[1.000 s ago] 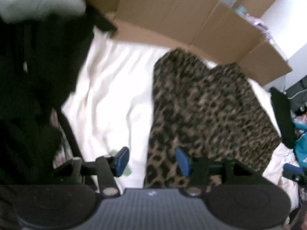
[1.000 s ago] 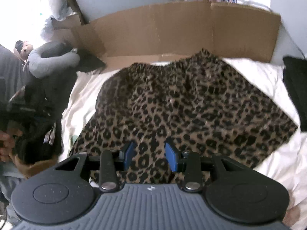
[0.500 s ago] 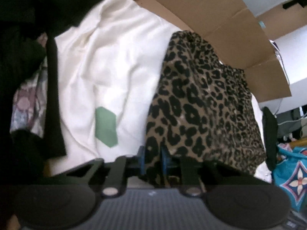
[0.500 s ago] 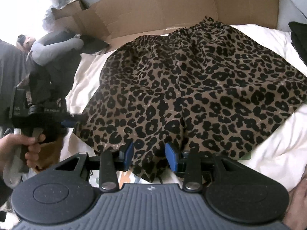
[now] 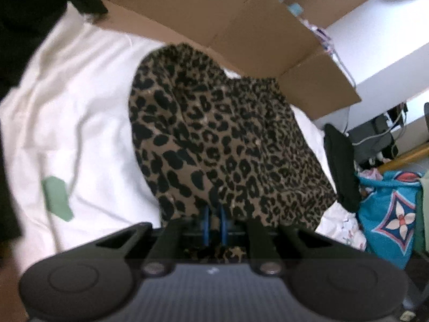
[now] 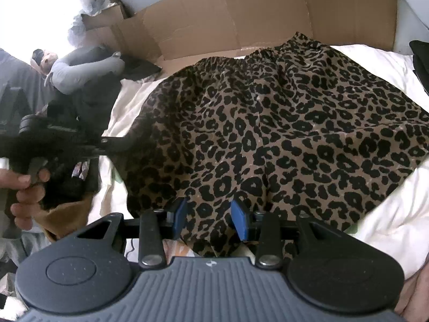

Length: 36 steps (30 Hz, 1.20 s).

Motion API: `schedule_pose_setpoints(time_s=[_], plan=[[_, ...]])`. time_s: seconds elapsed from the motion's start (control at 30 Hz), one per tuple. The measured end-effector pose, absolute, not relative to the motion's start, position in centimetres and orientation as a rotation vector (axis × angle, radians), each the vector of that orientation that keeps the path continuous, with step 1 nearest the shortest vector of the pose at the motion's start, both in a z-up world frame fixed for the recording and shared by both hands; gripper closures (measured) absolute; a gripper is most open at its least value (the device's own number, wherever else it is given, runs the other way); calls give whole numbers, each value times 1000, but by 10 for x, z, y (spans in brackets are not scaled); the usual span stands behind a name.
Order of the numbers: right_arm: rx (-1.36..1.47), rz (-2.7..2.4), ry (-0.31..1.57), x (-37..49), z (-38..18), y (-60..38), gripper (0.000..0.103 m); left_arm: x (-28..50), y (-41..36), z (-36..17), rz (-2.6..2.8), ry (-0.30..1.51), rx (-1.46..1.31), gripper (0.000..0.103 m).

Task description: Fold clothes

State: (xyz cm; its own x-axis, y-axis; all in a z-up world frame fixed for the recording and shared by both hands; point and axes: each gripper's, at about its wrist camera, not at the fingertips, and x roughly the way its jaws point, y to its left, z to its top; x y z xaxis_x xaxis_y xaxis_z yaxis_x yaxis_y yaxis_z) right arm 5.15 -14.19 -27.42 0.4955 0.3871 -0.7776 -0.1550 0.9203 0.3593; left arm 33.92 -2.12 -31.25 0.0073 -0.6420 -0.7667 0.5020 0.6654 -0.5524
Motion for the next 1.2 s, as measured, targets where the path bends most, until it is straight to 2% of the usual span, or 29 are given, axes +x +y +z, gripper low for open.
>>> schedule_pose_setpoints(time_s=[0.17, 0.2, 0.3, 0.33, 0.57, 0.7, 1.2], plan=[[260, 321, 1012, 51, -279, -144, 59, 333, -38, -336, -898, 1301, -134, 93], [260, 320, 1015, 51, -280, -144, 59, 333, -42, -340, -901, 1306, -137, 90], [260, 320, 1023, 49, -284, -144, 59, 331, -50, -353, -901, 1336, -139, 65], [265, 317, 1023, 48, -284, -144, 59, 330, -51, -355, -905, 1334, -135, 61], [288, 301, 1032, 46, -290, -146, 59, 326, -47, -358, -894, 1336, -125, 60], [282, 311, 1034, 46, -292, -143, 59, 321, -36, -341, -889, 1304, -136, 54], [281, 315, 1044, 44, -299, -141, 59, 328, 8, -336, -739, 1287, -179, 54]])
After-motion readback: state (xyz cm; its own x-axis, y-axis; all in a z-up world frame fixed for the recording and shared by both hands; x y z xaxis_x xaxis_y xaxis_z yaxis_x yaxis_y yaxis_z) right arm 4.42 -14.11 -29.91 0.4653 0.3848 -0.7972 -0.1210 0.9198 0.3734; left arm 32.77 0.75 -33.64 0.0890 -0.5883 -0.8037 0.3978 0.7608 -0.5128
